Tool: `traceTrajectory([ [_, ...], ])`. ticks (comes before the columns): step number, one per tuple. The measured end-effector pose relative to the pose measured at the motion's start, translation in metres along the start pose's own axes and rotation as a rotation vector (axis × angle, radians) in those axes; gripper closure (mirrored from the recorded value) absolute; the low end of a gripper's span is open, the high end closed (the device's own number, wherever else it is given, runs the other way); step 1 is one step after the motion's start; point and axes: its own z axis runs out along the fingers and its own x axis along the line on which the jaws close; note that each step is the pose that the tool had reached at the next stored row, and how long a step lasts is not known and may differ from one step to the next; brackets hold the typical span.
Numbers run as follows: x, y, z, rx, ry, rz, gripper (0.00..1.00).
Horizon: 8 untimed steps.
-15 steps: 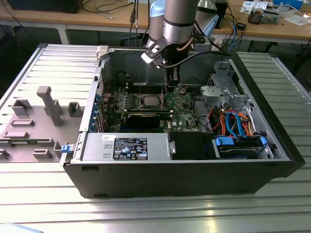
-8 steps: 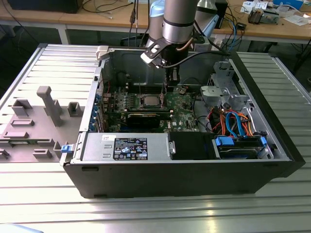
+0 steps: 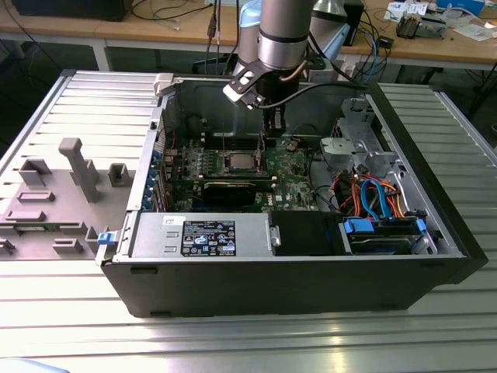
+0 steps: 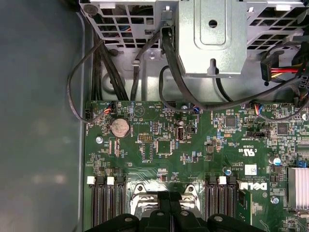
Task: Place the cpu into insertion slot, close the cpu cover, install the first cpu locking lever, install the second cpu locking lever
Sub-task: 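Close the cpu cover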
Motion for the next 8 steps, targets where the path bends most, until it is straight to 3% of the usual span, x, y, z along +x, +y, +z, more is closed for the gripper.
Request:
traceTrajectory([
  [8,0.0000,-0.0027,-0.0001,0.0000,-0.0001,0.000,0.89],
])
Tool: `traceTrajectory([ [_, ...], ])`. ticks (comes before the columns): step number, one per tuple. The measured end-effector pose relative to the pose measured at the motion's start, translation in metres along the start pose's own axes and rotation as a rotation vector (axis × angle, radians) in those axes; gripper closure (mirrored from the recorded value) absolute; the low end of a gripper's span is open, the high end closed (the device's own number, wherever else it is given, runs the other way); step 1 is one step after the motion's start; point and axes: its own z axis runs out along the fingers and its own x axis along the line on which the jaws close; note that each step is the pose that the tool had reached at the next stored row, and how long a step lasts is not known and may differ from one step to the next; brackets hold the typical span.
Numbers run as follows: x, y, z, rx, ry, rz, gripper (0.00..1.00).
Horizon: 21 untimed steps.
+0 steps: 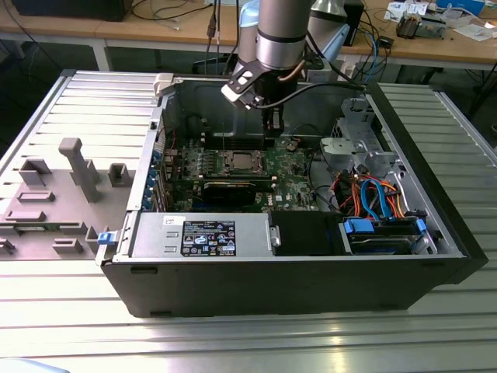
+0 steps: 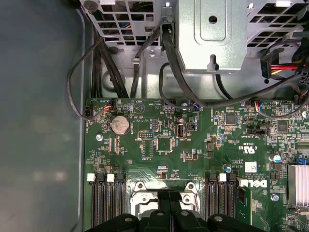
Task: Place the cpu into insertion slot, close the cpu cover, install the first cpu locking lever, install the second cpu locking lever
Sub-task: 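Close the cpu cover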
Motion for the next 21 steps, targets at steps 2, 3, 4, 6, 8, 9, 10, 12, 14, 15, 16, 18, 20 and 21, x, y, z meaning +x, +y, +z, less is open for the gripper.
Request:
traceTrajectory([
  [2,0.0000,-0.0012,0.0000,0.0000,0.0001,0.000,0.89],
  [3,-0.0001,-0.0019,0.0000,0.0000,0.0000,0.000,0.89],
  [4,-0.0001,-0.0027,0.0000,-0.0001,0.0001,0.000,0.89],
  [6,-0.0012,-0.0080,0.0007,0.0001,-0.0001,0.000,0.89],
  [8,-0.0016,-0.0153,0.0017,0.0001,-0.0001,0.000,0.89],
  [9,-0.0016,-0.0154,0.0017,0.0000,0.0000,0.000,0.89],
  [10,-0.0016,-0.0154,0.0017,0.0001,0.0000,0.000,0.89],
  [12,-0.0016,-0.0154,0.0018,0.0001,0.0000,0.000,0.89],
  [14,-0.0017,-0.0155,0.0020,0.0000,0.0001,0.000,0.89],
  [15,-0.0017,-0.0156,0.0020,0.0000,0.0000,0.000,0.89],
  [16,-0.0018,-0.0157,0.0021,0.0000,0.0000,0.000,0.89],
  [18,-0.0023,-0.0174,0.0033,-0.0028,0.0001,0.000,0.89],
  [20,-0.0026,-0.0193,0.0044,-0.0040,-0.0001,0.000,0.89],
  [21,-0.0026,-0.0202,0.0051,-0.0046,0.0001,-0.001,0.89],
])
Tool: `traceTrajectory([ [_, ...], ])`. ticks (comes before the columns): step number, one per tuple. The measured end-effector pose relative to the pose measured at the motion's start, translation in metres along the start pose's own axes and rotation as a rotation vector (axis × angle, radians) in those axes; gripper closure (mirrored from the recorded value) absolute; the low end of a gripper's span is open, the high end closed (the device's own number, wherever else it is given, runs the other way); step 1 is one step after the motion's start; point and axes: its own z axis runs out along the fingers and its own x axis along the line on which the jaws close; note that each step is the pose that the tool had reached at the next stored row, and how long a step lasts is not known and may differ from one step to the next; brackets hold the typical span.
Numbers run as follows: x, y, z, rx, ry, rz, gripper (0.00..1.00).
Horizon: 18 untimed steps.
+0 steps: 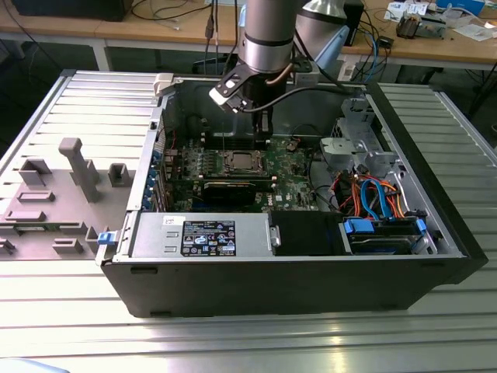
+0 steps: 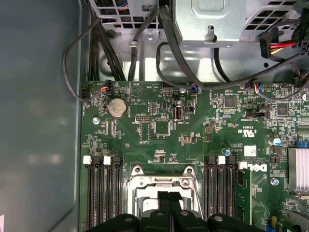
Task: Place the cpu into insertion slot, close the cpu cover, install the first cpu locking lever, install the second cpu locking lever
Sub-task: 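Close the cpu cover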
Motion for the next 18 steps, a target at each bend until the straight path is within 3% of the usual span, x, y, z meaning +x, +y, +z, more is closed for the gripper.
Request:
traceTrajectory([
  [18,-0.0009,-0.0023,0.0041,-0.0002,0.0008,0.000,0.89],
])
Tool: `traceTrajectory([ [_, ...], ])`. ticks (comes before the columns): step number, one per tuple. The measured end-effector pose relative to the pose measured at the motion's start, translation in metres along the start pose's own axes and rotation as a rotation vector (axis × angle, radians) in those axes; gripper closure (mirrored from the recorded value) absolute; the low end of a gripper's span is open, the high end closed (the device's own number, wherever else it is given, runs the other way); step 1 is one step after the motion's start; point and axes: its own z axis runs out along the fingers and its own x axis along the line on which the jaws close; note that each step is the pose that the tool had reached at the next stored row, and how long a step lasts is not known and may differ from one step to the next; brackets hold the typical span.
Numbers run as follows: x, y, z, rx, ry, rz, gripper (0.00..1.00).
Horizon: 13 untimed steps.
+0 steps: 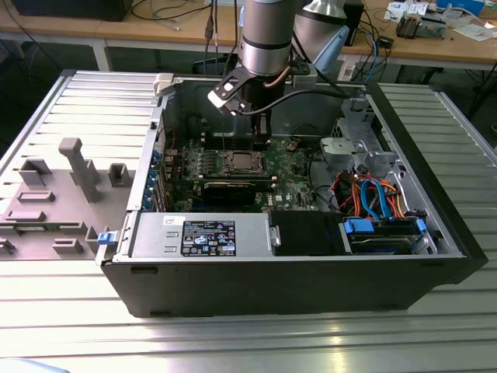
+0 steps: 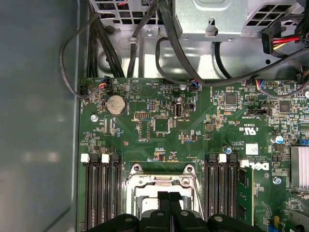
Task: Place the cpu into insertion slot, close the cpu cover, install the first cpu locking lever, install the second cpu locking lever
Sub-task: 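Close the cpu cover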
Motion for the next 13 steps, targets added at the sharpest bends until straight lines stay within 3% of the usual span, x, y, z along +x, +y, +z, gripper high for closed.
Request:
traceTrajectory([
  [13,-0.0024,-0.0048,0.0046,-0.0047,-0.0002,-0.001,0.89],
])
